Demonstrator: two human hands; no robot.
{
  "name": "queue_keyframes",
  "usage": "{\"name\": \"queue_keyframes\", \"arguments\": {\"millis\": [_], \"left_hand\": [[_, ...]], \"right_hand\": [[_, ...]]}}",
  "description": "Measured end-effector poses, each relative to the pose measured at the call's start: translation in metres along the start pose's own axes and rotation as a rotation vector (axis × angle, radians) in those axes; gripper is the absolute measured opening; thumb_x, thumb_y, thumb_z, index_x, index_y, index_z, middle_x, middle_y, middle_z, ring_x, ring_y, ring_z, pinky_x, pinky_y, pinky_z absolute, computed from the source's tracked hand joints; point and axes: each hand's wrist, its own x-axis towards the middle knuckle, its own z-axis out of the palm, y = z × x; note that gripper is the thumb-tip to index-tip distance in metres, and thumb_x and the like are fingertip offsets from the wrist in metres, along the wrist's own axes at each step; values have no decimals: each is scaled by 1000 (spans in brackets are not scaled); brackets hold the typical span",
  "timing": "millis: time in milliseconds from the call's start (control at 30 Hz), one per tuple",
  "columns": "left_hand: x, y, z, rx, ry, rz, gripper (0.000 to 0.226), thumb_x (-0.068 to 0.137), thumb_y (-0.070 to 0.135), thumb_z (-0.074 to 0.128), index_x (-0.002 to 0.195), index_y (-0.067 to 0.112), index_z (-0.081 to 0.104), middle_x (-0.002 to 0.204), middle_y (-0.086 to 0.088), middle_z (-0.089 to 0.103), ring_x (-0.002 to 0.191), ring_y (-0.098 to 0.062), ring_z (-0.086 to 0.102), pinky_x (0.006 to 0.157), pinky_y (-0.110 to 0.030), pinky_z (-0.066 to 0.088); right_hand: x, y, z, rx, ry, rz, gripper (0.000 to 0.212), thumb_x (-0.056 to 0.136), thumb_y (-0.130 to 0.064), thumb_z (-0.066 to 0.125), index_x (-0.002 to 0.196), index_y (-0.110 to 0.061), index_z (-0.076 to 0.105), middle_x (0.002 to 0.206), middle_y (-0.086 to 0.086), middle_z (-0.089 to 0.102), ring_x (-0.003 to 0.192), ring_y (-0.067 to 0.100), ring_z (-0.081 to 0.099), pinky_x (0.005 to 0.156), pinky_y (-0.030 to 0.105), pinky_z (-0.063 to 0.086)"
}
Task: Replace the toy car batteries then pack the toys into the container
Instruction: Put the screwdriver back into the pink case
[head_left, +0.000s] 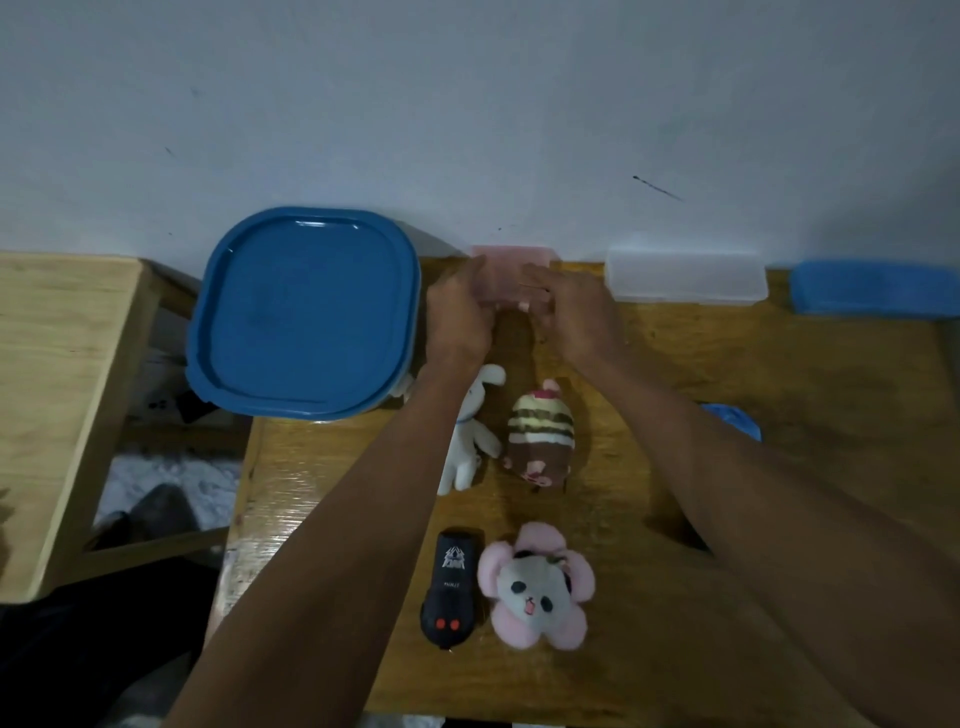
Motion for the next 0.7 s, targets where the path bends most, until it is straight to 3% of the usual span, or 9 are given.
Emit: {"name": "queue_keyframes", "arguments": {"millis": [133, 267, 333, 500, 633, 700], "left_hand": [[-1, -2, 3, -50, 28, 12, 50, 95, 0, 56, 142, 16, 56, 126, -11, 69, 112, -23, 66, 95, -25, 52], [-6, 2, -3, 35, 26, 76, 65, 97, 5, 54, 156, 21, 32, 102, -15, 72, 86, -26, 68, 73, -34, 55], [-10, 5, -6, 74, 26, 66, 77, 95, 5, 55, 160, 20, 16, 97, -15, 71, 76, -25, 64, 64, -34, 47], [-18, 9, -8, 75, 41, 90, 78, 94, 1, 49, 161, 20, 11, 80, -7, 63, 64, -20, 54, 58, -33, 38], [-17, 2, -7, 62, 24, 123, 83, 96, 2, 49, 161, 28, 4, 74, -4, 62, 60, -17, 56, 55, -30, 43], [-15, -1, -6, 55, 19, 124, 85, 97, 4, 48, 161, 32, -1, 68, -2, 58, 55, -12, 54, 53, -29, 45]], "right_hand": [[5, 2, -8, 55, 11, -5, 36, 93, -33, 67, 129, -27, 66, 119, 6, 72, 103, 27, 66, 83, 33, 53], [12, -2, -15, 166, 100, 21, 36, 95, -38, 64, 128, -26, 68, 119, 2, 73, 104, 20, 68, 91, 36, 56], [17, -8, -19, 183, 156, 54, 35, 95, -39, 63, 127, -26, 68, 120, -1, 72, 104, 18, 69, 90, 36, 57], [25, -19, -23, 128, 213, 180, 35, 94, -38, 63, 127, -26, 63, 112, 1, 73, 95, 22, 69, 79, 32, 56], [17, -21, -24, 146, 239, 224, 40, 94, -40, 60, 121, -17, 42, 80, 0, 62, 67, 20, 58, 51, 26, 36], [7, -18, -22, 187, 254, 160, 33, 96, -37, 50, 116, -13, 40, 74, -1, 56, 60, 20, 54, 48, 27, 31]]}}
